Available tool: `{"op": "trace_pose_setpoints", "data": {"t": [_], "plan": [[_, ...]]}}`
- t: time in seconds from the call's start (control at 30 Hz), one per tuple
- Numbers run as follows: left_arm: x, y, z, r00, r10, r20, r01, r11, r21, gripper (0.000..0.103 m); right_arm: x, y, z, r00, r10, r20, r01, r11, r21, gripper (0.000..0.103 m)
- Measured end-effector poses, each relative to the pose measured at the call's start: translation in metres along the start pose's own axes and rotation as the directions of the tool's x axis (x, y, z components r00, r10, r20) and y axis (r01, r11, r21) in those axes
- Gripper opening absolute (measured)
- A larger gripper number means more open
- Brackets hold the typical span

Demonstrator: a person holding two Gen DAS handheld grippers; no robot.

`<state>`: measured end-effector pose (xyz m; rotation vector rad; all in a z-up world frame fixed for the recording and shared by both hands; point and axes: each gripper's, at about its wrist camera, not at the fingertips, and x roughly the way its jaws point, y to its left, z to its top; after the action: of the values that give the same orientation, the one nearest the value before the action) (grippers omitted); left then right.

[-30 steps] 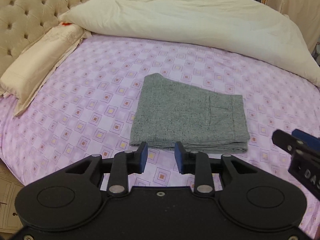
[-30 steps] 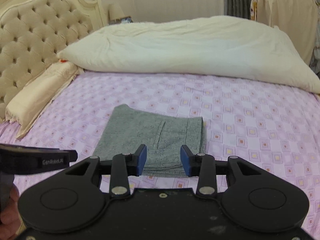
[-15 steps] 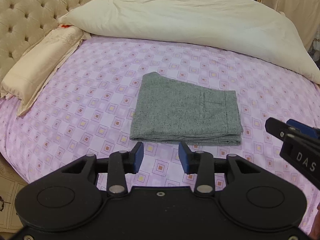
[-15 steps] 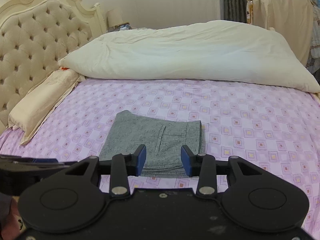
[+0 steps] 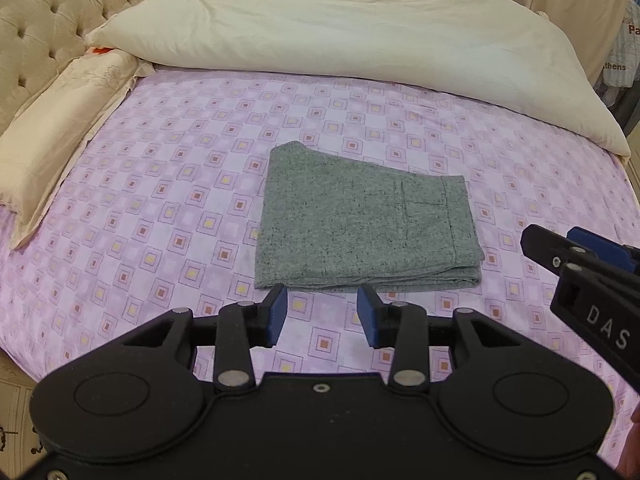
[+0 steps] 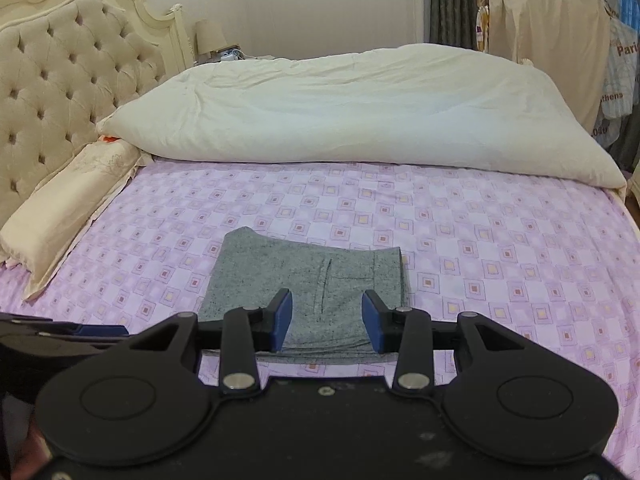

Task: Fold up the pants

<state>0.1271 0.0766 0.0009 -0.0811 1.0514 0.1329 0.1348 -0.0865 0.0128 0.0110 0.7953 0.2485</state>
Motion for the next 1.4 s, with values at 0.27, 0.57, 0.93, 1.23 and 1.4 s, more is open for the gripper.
{"op": "trace_pose_setpoints", "data": {"t": [0.27, 0.57, 0.93, 1.23, 1.4], "plan": [[0.008, 0.015, 0.005, 1.000, -0.011, -0.016, 0.011, 1.000, -0.023, 0.048, 0.003, 0.014, 0.000, 1.000, 0.002, -0.017, -0.002, 1.000, -0.017, 0.042], [0.008, 0.015, 0.005, 1.000, -0.018, -0.014, 0.018, 1.000, -0.004, 0.048, 0.002, 0.012, 0.000, 1.000, 0.007, -0.016, -0.007, 1.000, -0.023, 0.042], [0.006, 0.009, 0.005, 1.000, -0.010, -0.007, 0.010, 1.000, 0.011, 0.048, 0.000, 0.009, -0.001, 1.000, 0.013, -0.019, -0.013, 1.000, -0.023, 0.042], [0.007, 0.008, 0.004, 1.000, -0.005, -0.008, 0.005, 1.000, 0.020, 0.048, 0.001, 0.009, -0.002, 1.000, 0.015, -0.023, -0.015, 1.000, -0.009, 0.042], [0.007, 0.008, 0.003, 1.000, 0.000, -0.009, 0.001, 1.000, 0.016, 0.048, 0.004, 0.009, -0.001, 0.999, 0.014, -0.029, -0.015, 1.000, -0.007, 0.042]]}}
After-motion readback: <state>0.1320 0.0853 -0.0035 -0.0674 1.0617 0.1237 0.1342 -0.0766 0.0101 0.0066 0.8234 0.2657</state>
